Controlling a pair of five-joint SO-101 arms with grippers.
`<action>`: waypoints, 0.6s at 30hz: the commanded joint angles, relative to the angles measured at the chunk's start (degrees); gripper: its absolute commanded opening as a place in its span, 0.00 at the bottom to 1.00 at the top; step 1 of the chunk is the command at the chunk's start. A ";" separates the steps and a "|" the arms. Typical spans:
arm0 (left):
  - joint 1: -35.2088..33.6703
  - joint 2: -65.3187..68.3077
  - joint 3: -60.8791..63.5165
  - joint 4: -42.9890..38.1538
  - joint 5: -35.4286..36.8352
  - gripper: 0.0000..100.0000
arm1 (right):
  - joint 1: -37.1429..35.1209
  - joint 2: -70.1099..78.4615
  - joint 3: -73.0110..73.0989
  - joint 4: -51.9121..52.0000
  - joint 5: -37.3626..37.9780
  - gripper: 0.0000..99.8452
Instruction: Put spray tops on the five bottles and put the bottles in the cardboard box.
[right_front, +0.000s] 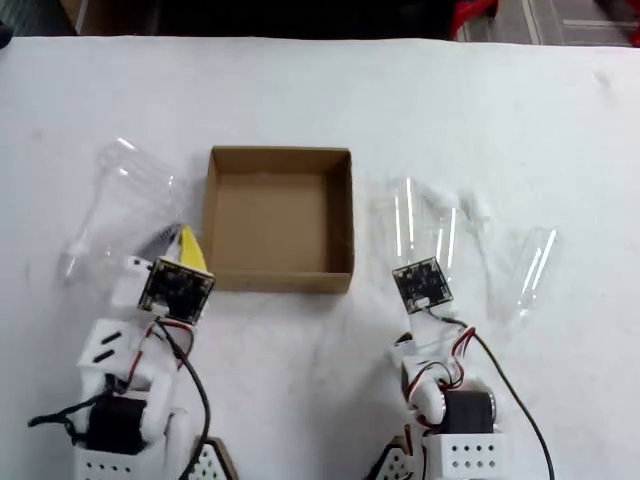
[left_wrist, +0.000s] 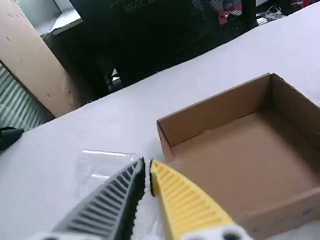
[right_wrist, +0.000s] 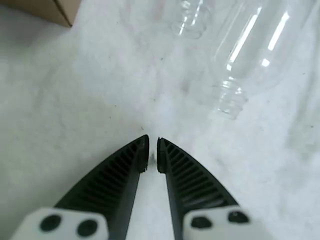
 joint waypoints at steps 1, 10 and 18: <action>1.10 -0.04 3.96 -2.37 3.08 0.02 | -0.22 -0.31 0.53 0.22 0.44 0.02; 1.10 -0.13 6.95 -2.02 3.08 0.02 | -0.22 -0.31 0.53 0.22 0.53 0.02; 1.10 -0.22 6.59 -2.29 3.08 0.02 | -0.22 -0.31 0.53 0.22 0.26 0.02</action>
